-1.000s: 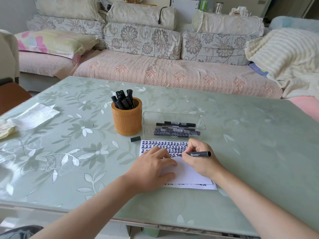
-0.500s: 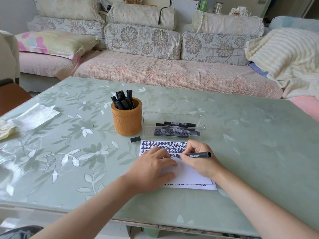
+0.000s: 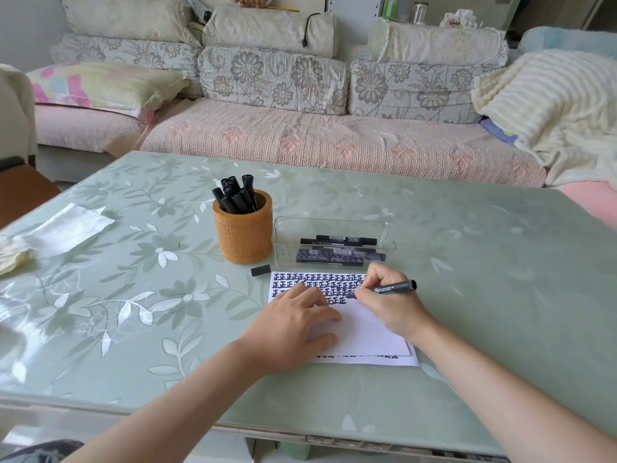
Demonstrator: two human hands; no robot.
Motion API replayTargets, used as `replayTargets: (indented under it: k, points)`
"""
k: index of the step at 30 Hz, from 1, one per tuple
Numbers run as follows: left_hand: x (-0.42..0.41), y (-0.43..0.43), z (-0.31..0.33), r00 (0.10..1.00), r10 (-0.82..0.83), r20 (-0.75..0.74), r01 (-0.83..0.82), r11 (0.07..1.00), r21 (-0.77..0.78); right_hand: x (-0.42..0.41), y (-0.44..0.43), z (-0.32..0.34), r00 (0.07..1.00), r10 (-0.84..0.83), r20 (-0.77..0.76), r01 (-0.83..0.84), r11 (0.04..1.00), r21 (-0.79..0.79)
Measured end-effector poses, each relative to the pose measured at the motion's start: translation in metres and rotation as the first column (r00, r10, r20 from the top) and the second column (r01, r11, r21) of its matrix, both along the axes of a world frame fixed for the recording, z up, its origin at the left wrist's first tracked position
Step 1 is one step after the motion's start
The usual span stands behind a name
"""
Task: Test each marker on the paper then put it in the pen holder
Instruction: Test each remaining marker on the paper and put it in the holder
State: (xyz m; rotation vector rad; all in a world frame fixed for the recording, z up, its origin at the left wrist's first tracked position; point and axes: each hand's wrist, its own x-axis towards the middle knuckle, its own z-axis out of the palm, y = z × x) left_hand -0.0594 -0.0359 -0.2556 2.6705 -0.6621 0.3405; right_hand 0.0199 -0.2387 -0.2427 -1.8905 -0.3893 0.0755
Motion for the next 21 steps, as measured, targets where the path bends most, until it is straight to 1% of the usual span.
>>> replayTargets:
  k: [4, 7, 8, 10, 12, 13, 15, 16, 17, 19, 21]
  points:
    - [0.0, 0.002, 0.001, 1.0, -0.024, -0.01, 0.025, 1.0, 0.018, -0.001, 0.001, 0.004, 1.0, -0.001, -0.005, 0.001, 1.0, 0.007]
    - [0.002, 0.008, 0.005, 0.998, -0.063, 0.007, 0.063, 0.998, -0.013, -0.005, 0.005, 0.012, 0.996, 0.068, 0.066, -0.065, 0.997, -0.044]
    - [0.004, 0.012, 0.008, 0.998, -0.052, 0.031, 0.053, 0.998, -0.032, -0.006, 0.008, 0.017, 0.993, 0.088, 0.084, -0.083, 0.995, -0.058]
    - [0.01, 0.021, 0.013, 0.992, 0.042, 0.122, -0.035, 0.997, -0.063, -0.009, 0.012, 0.025, 0.991, 0.109, 0.071, -0.106, 0.993, -0.043]
    - [0.019, 0.035, 0.015, 0.959, 0.206, 0.195, -0.192, 0.977, -0.091, -0.011, 0.015, 0.031, 0.99, 0.136, 0.044, -0.134, 0.991, -0.028]
    - [0.022, 0.043, 0.016, 0.937, 0.286, 0.203, -0.273, 0.958, -0.09, -0.011, 0.016, 0.033, 0.985, 0.165, 0.057, -0.162, 0.986, -0.048]
    - [0.026, 0.057, 0.014, 0.9, 0.398, 0.176, -0.397, 0.917, -0.04, -0.011, 0.017, 0.035, 0.968, 0.236, 0.088, -0.225, 0.967, -0.121]
    - [0.027, 0.063, 0.012, 0.889, 0.43, 0.155, -0.435, 0.9, -0.002, -0.011, 0.019, 0.037, 0.962, 0.26, 0.08, -0.246, 0.958, -0.149]
    - [0.027, 0.068, 0.01, 0.884, 0.447, 0.134, -0.455, 0.89, 0.03, -0.01, 0.021, 0.04, 0.962, 0.269, 0.053, -0.258, 0.954, -0.154]
    - [0.027, 0.072, 0.008, 0.884, 0.461, 0.083, -0.466, 0.883, 0.058, -0.009, 0.028, 0.044, 0.963, 0.267, -0.026, -0.268, 0.956, -0.115]
    - [0.028, 0.073, 0.009, 0.882, 0.468, 0.055, -0.471, 0.881, 0.054, -0.009, 0.034, 0.047, 0.963, 0.266, -0.047, -0.27, 0.955, -0.122]
